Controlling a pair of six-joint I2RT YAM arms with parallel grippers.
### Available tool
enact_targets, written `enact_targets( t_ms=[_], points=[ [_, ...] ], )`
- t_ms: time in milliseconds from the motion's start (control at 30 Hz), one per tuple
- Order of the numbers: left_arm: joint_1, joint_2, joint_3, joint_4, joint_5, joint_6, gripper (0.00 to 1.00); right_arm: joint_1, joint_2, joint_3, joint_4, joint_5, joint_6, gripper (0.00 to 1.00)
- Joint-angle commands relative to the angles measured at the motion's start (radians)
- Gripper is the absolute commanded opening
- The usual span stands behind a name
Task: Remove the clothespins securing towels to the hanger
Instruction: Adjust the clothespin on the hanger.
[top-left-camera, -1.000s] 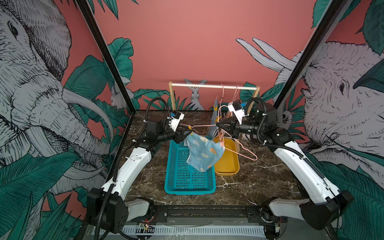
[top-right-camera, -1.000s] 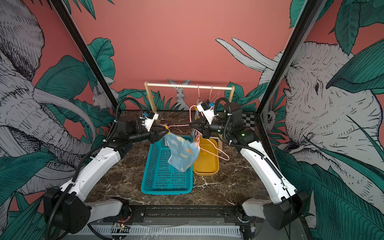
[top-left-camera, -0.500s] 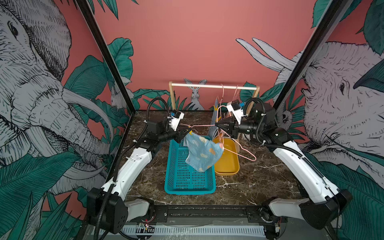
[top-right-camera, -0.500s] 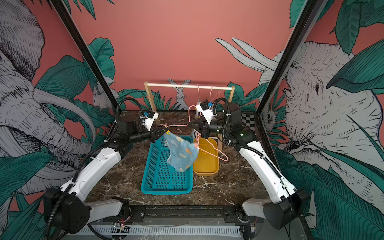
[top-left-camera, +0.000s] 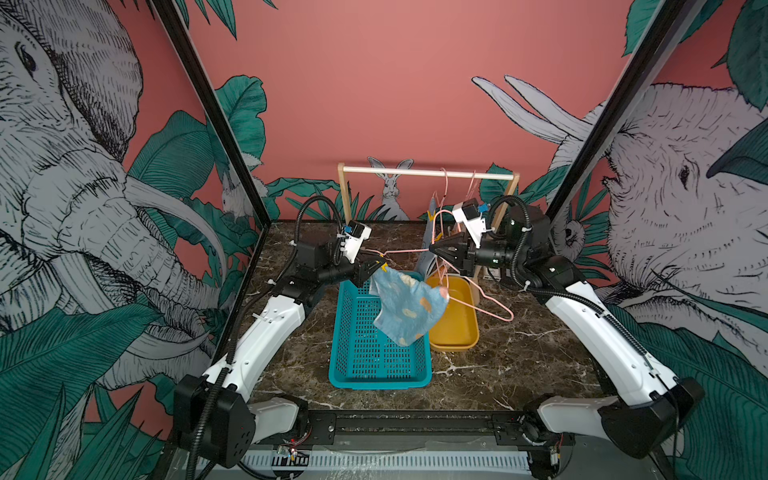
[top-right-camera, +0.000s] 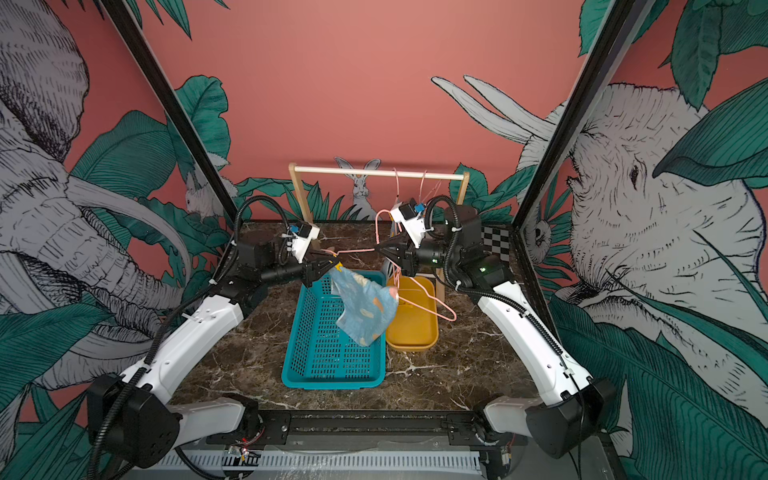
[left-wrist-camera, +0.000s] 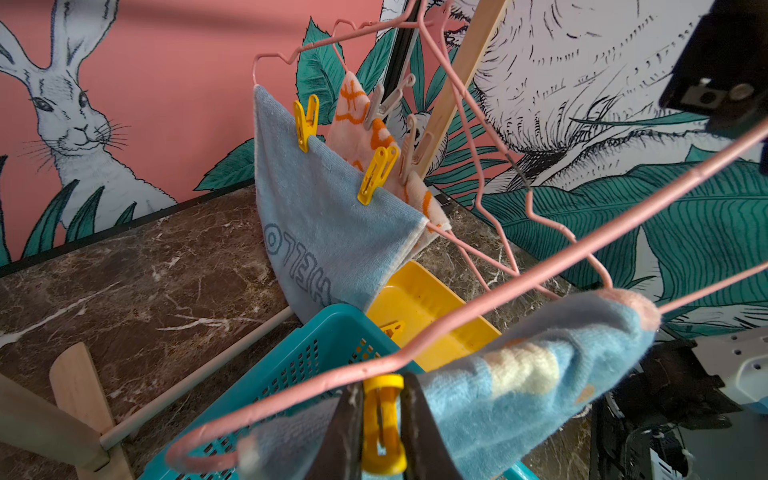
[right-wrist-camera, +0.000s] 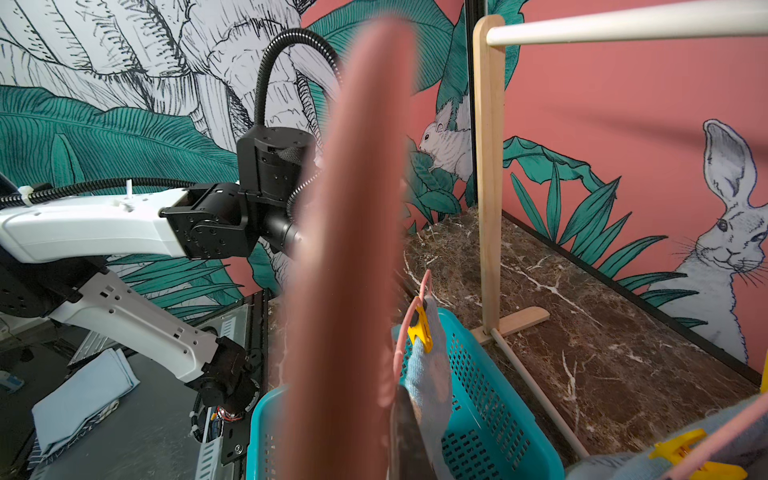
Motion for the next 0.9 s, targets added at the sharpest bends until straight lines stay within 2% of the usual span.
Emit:
enact_targets(
  t_ms=[0,867],
  points=[
    [-0.031,-0.040,-0.007,0.029,0.073,-0.025,0.16,0.012,0.009,0.004,0.070,0.013,-0.002,0.00],
    [-0.097,-0.043,0.018,0.051,0.139,-0.042,0.16,0.022,0.023,0.009,0.073,0.027,0.003,0.00]
  ],
)
